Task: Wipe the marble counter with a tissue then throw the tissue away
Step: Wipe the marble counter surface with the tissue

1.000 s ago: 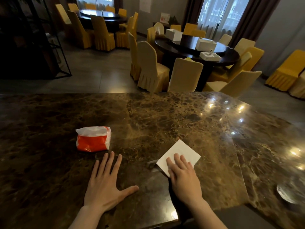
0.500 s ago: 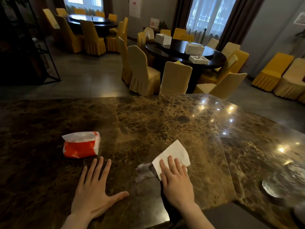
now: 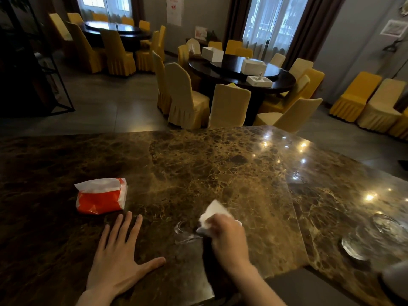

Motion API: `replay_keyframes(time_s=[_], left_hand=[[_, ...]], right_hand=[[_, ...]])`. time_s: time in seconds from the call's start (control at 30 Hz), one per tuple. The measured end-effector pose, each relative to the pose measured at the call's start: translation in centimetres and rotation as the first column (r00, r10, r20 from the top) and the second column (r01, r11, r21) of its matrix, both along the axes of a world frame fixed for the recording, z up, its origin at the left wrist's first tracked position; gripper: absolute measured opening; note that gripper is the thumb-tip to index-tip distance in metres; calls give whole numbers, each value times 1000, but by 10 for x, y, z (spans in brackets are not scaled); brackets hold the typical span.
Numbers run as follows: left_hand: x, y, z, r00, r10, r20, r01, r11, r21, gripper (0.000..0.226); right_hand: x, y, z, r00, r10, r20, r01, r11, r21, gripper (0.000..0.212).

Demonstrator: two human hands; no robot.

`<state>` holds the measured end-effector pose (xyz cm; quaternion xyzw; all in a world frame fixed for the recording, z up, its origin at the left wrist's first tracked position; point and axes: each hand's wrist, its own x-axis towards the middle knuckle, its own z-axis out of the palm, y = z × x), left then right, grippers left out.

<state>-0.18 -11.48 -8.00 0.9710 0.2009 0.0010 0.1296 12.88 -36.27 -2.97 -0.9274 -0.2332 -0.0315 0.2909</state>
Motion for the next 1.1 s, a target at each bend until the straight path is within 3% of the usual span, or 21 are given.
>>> replay_keyframes(time_s=[0.07, 0.17, 0.23, 0.3, 0.4, 0.5, 0.6, 0.67, 0.83, 0.9, 1.1], left_hand=[[0, -1, 0, 1000, 0, -3, 0, 1000, 3, 134], [-1, 0, 0, 1000, 2, -8, -2, 1000, 8, 133], [0, 0, 0, 1000, 6, -7, -6, 1000, 2, 133], [0, -1, 0, 1000, 4, -5, -4, 1000, -1, 133], [-1, 0, 0, 1000, 2, -14, -2, 1000, -3, 133], [1, 0, 1, 1000, 3, -21, -3, 1000, 0, 134], [2, -1, 3, 999, 4, -45, -4, 1000, 13, 136], [1, -1, 4, 998, -2, -57, 2, 1000, 11, 137], [-1, 0, 6, 999, -7, -47, 6, 1000, -16, 139], [-1, 0, 6, 998, -13, -56, 12, 1000, -16, 139], [0, -1, 9, 998, -7, -67, 7, 1000, -8, 141]], right_hand=[[20, -20, 5, 983, -174, 56, 167, 979, 118, 23], [41, -40, 1, 959, -270, 82, 268, 963, 26, 18], [38, -43, -9, 980, -193, 49, 198, 970, -139, 22], [25, -38, -21, 992, -128, 16, 128, 962, -241, 40], [5, -17, -26, 997, -69, -27, 63, 981, -185, 54], [-17, 16, -20, 985, 161, -59, -167, 980, -108, 44], [-28, 33, -13, 943, 329, -50, -332, 929, -163, 29], [-24, 27, -13, 943, 334, -12, -328, 920, -213, 22], [1, -13, -15, 998, -21, 61, 34, 974, -222, 25], [4, -14, -17, 994, -70, 81, 87, 971, -223, 23], [-17, 16, -15, 985, 170, 11, -164, 964, -208, 14]])
